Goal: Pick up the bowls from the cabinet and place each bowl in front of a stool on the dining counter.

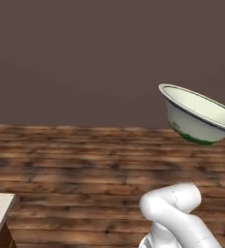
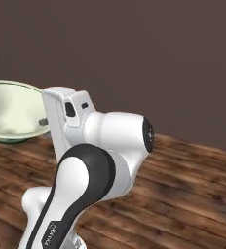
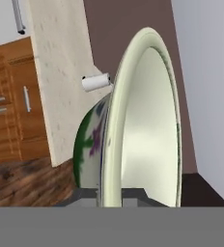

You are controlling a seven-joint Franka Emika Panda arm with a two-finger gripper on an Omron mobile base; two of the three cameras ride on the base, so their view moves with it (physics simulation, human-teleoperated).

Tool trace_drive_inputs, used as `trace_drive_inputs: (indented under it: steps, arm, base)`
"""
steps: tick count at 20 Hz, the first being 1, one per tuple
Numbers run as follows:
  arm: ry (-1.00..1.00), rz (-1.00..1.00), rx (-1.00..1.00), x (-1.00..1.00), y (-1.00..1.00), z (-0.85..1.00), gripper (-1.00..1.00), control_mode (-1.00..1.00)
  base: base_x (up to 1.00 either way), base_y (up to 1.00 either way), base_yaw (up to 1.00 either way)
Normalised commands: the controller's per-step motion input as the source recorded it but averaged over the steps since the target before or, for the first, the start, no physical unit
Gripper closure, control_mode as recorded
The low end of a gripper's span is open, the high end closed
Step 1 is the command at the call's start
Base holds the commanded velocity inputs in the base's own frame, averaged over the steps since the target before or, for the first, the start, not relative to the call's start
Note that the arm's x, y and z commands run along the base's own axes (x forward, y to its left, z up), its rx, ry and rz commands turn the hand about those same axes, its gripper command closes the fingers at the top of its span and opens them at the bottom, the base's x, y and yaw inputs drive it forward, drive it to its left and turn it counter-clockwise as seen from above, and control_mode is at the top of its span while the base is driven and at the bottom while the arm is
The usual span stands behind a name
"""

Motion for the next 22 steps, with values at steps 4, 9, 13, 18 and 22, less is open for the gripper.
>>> trace_drive_inputs:
  steps: [4, 9, 13, 18, 22]
  arm:
    - [0.0, 0.0, 0.0, 0.0, 0.0, 0.0, 1.0, 1.0]
    - [0.0, 0.0, 0.0, 0.0, 0.0, 0.0, 1.0, 1.0]
    - [0.0, 0.0, 0.0, 0.0, 0.0, 0.0, 1.0, 1.0]
    - [0.0, 0.0, 0.0, 0.0, 0.0, 0.0, 1.0, 1.0]
    - [0.0, 0.0, 0.0, 0.0, 0.0, 0.0, 1.0, 1.0]
  base:
    - [0.99, 0.0, 0.38]
    - [1.0, -0.14, 0.59]
    - [0.92, -0.33, 0.7]
    - [0.88, -0.29, 0.76]
    - [0.94, -0.35, 0.71]
